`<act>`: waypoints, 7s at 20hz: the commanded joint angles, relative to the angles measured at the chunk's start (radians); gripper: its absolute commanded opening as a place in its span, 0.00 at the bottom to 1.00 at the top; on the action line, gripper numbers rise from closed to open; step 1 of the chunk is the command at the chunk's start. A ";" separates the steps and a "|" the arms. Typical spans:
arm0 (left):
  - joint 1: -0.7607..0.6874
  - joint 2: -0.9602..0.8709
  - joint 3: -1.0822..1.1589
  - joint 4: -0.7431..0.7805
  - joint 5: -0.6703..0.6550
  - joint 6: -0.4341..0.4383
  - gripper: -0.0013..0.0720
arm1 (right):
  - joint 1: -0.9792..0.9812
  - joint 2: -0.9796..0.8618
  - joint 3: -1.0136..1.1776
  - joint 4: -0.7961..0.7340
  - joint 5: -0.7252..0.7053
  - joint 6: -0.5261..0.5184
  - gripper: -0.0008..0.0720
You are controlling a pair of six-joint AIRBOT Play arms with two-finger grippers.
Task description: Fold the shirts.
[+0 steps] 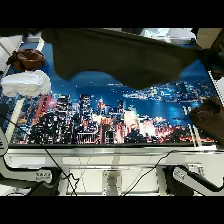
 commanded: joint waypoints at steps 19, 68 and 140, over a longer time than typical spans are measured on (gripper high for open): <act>0.040 0.468 -0.144 0.313 -0.212 -0.078 0.03 | -0.072 0.480 0.205 -0.396 0.392 0.157 0.04; -0.053 0.228 -0.305 0.811 -0.399 -0.012 0.23 | -0.094 0.313 -0.694 -0.653 0.405 0.088 0.40; 0.089 0.180 -1.535 0.426 0.230 -0.034 0.64 | -0.092 -0.142 -0.957 0.107 -0.025 -0.193 0.05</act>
